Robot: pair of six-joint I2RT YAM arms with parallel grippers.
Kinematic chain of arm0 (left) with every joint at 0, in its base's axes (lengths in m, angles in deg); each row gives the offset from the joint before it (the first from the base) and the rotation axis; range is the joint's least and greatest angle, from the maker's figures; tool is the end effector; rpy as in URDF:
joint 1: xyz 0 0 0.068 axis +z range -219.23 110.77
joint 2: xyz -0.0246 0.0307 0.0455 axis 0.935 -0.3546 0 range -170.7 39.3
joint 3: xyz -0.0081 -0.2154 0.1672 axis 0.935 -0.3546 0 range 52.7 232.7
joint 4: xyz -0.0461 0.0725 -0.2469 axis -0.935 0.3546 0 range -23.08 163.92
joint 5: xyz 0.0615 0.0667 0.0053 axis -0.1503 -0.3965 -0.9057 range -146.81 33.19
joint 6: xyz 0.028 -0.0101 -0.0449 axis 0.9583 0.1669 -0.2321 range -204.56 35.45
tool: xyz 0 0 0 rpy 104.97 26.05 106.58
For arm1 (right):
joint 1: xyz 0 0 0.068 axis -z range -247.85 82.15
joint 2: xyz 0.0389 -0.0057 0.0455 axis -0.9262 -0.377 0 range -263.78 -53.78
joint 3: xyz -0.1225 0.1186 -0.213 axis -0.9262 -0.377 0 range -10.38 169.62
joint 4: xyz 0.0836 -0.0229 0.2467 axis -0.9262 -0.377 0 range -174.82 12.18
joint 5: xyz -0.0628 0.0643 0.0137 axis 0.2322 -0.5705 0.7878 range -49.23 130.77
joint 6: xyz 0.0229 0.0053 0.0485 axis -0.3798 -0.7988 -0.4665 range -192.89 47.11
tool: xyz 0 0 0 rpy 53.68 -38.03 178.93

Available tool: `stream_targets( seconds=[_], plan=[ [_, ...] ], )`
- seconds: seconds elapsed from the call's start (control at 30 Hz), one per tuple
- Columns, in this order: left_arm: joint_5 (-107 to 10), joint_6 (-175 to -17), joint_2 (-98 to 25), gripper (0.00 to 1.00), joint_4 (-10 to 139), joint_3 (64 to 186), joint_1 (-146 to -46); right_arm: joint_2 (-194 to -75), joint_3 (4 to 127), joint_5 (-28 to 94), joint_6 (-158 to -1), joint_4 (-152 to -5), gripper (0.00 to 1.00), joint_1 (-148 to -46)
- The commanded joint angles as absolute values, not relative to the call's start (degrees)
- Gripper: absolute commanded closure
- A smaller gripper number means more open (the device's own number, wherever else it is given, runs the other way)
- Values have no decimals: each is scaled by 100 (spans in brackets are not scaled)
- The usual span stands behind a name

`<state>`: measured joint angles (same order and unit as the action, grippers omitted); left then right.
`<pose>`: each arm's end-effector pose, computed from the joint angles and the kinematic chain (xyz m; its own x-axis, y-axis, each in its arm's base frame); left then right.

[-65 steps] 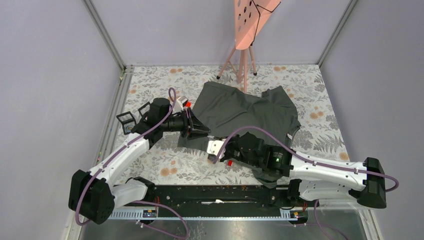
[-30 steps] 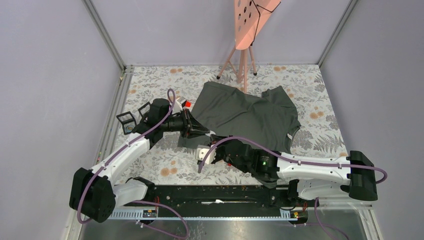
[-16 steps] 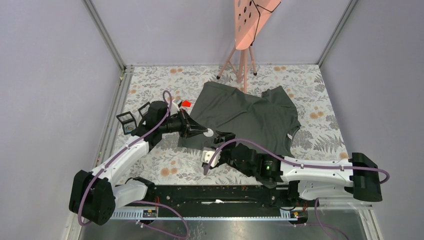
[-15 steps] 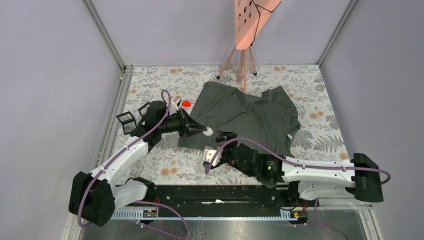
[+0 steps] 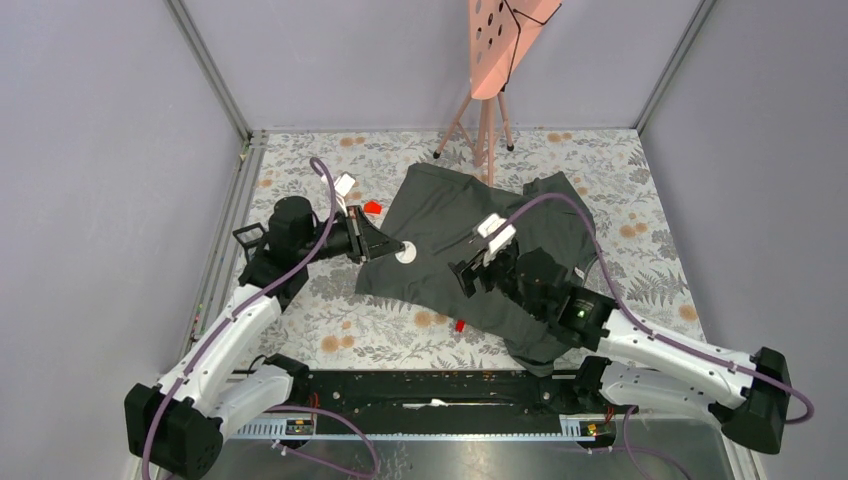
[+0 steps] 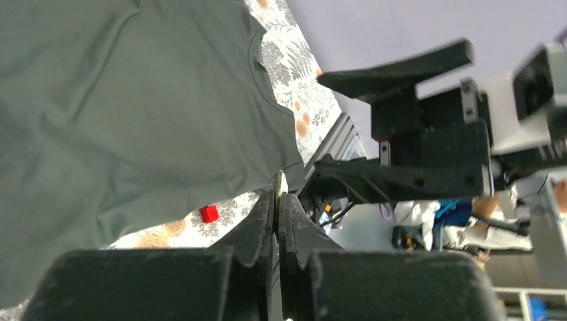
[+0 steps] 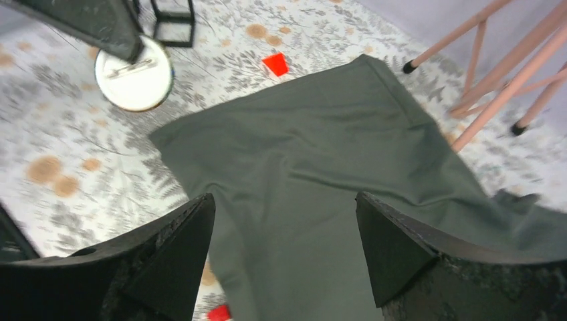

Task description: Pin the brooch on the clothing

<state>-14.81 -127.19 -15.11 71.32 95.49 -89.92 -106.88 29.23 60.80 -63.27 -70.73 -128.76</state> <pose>0.1927 -0.0981 0.3099 -0.7754 -0.2453 -0.5819 0.4608 0.4104 -0.7869 0.1178 0.1867 0.3139 0.0562 -0.2222 -0.9734 -0.6553 0.7273 -0.2039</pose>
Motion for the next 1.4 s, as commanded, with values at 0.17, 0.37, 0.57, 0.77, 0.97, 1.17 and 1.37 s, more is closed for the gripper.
stream_targets(
  seconds=[0.17,0.37,0.57,0.77,0.97,1.17,1.37],
  plan=[
    [320,-11111,-1771,100,7289,10230,-9008,-10182,3285,3414,-8958,-7094,14,-12041],
    [669,-10910,-2067,100,7252,10257,-9138,-10384,3217,2709,-9689,-6528,16,-11992],
    [752,-11313,-2034,100,6466,9915,-9182,-10973,3366,2556,-9865,-6265,26,-11997],
    [829,-11705,-2049,100,5948,9732,-9182,-11242,3145,2555,-10223,-5511,34,-12006],
    [868,-11714,-2045,100,5929,9735,-9182,-11253,3145,2902,-10098,-5629,43,-12101],
    [902,-11908,-2039,100,5702,9705,-9182,-11412,3387,3327,-9602,-6099,49,-12477],
    [914,-11949,-1970,100,5681,9667,-9191,-11498,3375,3486,-9596,-5953,52,-12633]
  ],
)
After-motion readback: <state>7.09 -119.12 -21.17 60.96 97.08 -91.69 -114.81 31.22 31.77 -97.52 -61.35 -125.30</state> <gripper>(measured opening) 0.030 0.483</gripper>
